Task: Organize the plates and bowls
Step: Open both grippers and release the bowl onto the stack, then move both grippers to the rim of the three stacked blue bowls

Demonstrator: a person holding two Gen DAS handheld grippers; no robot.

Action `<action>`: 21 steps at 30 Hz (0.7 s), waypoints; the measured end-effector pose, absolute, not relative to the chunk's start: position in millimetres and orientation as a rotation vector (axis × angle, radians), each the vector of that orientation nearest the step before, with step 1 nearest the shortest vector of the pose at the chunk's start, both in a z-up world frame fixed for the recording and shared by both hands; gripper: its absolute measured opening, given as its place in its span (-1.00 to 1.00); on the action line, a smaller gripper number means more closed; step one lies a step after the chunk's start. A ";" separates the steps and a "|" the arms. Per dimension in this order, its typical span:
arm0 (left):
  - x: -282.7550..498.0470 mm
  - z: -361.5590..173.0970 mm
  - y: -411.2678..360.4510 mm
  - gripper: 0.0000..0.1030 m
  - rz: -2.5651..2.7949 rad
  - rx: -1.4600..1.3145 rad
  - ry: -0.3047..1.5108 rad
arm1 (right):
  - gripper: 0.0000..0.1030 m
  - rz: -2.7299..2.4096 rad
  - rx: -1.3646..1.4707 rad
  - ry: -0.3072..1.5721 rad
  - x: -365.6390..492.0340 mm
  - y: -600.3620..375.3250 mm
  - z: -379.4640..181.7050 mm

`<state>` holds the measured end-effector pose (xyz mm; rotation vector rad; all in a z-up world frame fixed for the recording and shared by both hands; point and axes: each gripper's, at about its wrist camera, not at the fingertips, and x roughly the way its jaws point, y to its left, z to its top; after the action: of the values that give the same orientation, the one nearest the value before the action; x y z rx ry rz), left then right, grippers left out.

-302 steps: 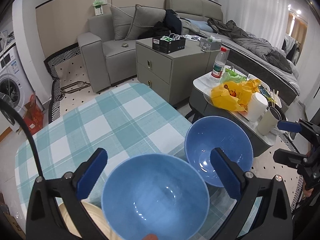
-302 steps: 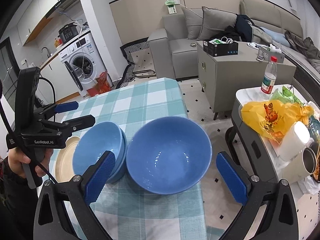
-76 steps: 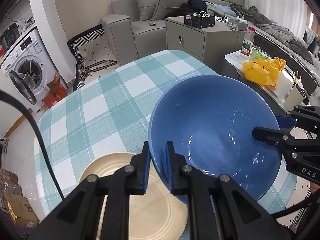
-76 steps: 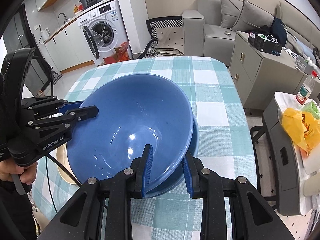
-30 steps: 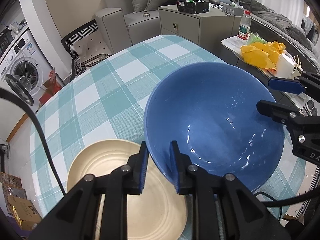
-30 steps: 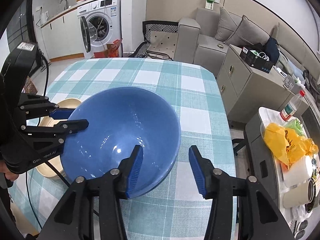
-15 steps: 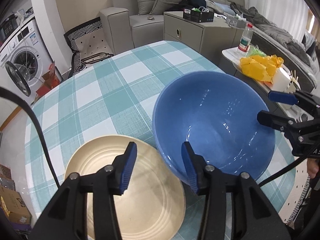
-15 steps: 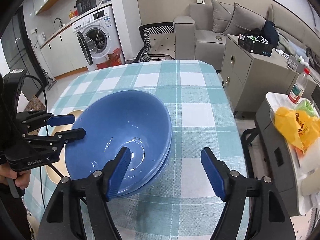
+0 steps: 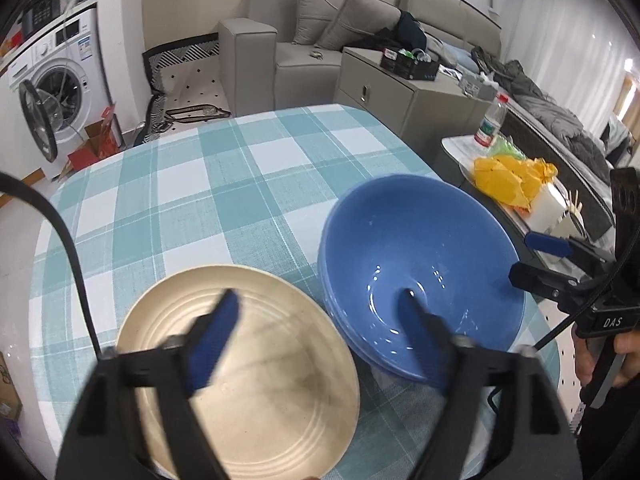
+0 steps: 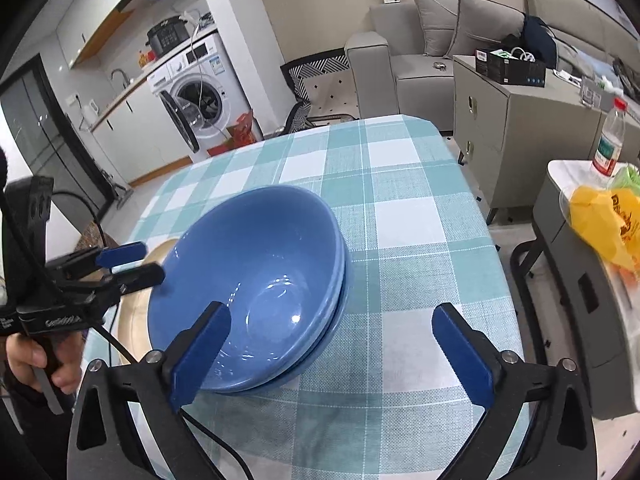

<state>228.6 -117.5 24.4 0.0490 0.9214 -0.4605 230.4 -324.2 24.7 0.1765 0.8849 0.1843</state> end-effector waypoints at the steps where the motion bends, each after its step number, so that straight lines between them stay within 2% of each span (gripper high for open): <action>1: 226.9 25.1 -116.1 0.89 -0.455 0.042 0.907 | 0.99 0.184 0.186 0.880 229.9 -326.0 24.7; 21: 217.9 8.6 -116.0 0.90 -0.335 0.021 0.877 | 0.99 0.317 0.336 0.828 225.3 -333.6 11.7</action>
<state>217.9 -116.0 8.6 0.0214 0.8773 -0.3346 225.3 -333.6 11.7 0.3364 0.8281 0.3173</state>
